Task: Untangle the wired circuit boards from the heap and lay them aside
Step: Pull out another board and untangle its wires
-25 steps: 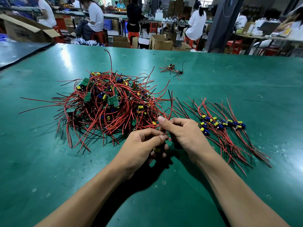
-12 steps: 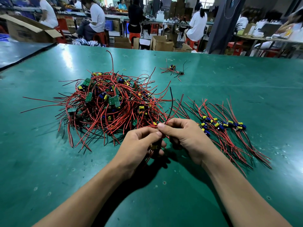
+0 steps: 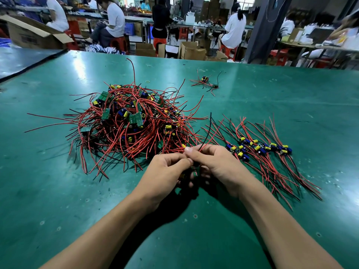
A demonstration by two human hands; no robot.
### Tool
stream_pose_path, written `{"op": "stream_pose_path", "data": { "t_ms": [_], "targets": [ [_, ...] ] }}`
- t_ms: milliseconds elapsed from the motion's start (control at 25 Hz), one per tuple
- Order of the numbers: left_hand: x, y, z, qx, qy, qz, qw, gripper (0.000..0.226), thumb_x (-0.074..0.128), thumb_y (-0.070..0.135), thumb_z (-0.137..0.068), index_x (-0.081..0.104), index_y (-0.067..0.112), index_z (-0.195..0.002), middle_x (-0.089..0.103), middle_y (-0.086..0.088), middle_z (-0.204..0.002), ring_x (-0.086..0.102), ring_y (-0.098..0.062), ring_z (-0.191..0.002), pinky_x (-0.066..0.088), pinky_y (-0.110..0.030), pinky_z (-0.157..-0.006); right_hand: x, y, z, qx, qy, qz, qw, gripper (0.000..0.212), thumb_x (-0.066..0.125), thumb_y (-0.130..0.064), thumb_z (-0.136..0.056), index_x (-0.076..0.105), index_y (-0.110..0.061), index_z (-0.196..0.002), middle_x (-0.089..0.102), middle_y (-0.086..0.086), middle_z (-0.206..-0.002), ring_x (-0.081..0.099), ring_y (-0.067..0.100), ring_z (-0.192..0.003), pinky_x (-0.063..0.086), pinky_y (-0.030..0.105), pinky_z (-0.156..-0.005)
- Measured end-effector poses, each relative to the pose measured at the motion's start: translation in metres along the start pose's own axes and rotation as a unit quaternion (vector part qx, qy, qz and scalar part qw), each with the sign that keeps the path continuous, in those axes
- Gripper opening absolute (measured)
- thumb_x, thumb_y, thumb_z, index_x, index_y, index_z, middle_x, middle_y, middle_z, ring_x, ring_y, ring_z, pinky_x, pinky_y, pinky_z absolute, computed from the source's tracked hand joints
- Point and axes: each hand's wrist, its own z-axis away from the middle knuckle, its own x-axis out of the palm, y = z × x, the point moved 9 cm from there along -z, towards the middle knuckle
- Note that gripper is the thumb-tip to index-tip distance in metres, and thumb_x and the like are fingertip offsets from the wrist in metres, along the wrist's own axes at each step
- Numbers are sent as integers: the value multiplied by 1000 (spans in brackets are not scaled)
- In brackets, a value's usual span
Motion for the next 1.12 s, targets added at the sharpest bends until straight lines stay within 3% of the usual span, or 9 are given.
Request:
{"op": "stream_pose_path", "data": {
  "t_ms": [120,240,400,520,640,760,880,1000,1120],
  "targets": [
    [-1,2,-1,14,-7,-33,999,22,59,6,-94,69,2,-75,67,-13,-63,61,-22,-51,52,-28,-53,0,3,-2,-4,12,93,996,33,67,-49,-91,74,-19,-78,61,8,-60,47,16,-45,30,19,-41],
    [1,4,-3,34,-8,-69,997,22,59,7,-94,63,-6,-78,67,-14,-66,62,-24,-57,51,-34,-61,-7,-3,-7,-56,78,170,981,44,62,-49,-95,74,-14,-71,57,4,-55,48,17,-51,31,27,-48],
    [7,4,-4,43,-30,-82,995,21,59,5,-92,64,3,-72,65,-3,-62,58,-18,-59,46,-28,-60,-23,-18,-6,-98,143,249,953,46,55,-48,-100,79,-16,-78,49,-6,-46,43,5,-42,32,17,-45],
    [11,4,-2,43,-52,-90,994,19,60,9,-93,66,7,-75,65,-6,-61,58,-22,-55,46,-27,-56,-39,-20,-5,-94,176,156,968,46,54,-44,-101,78,-13,-78,40,1,-54,35,7,-39,28,16,-39],
    [14,4,0,46,-66,-98,992,21,61,10,-93,68,11,-73,65,-4,-60,58,-20,-54,46,-26,-55,-45,-7,-8,-30,177,-76,981,48,49,-41,-104,75,-9,-80,39,-4,-60,25,5,-35,19,17,-32],
    [15,4,2,47,-70,-100,991,22,61,9,-94,67,11,-73,64,-4,-60,58,-18,-53,46,-25,-54,-34,-5,-12,17,91,-265,960,58,40,-42,-106,79,-9,-79,35,-7,-61,20,2,-35,18,16,-33],
    [14,4,2,47,-65,-96,992,19,61,8,-94,67,6,-75,64,-5,-60,58,-20,-53,46,-25,-54,-23,-9,-10,43,12,-358,933,56,39,-41,-103,81,-8,-83,33,-9,-68,13,5,-44,15,18,-43],
    [10,3,2,42,-48,-84,994,18,60,6,-93,67,2,-77,64,-7,-59,58,-20,-51,46,-23,-52,-21,-11,-9,42,-3,-324,945,55,41,-43,-103,81,-10,-84,30,-9,-70,12,5,-45,14,18,-43],
    [4,3,0,31,-10,-51,998,18,59,7,-94,65,0,-79,64,-8,-59,58,-19,-49,47,-21,-50,-21,-12,-9,-13,33,-114,993,57,45,-59,-96,79,-13,-95,34,-7,-62,22,4,-42,18,17,-40]
  ]
}}
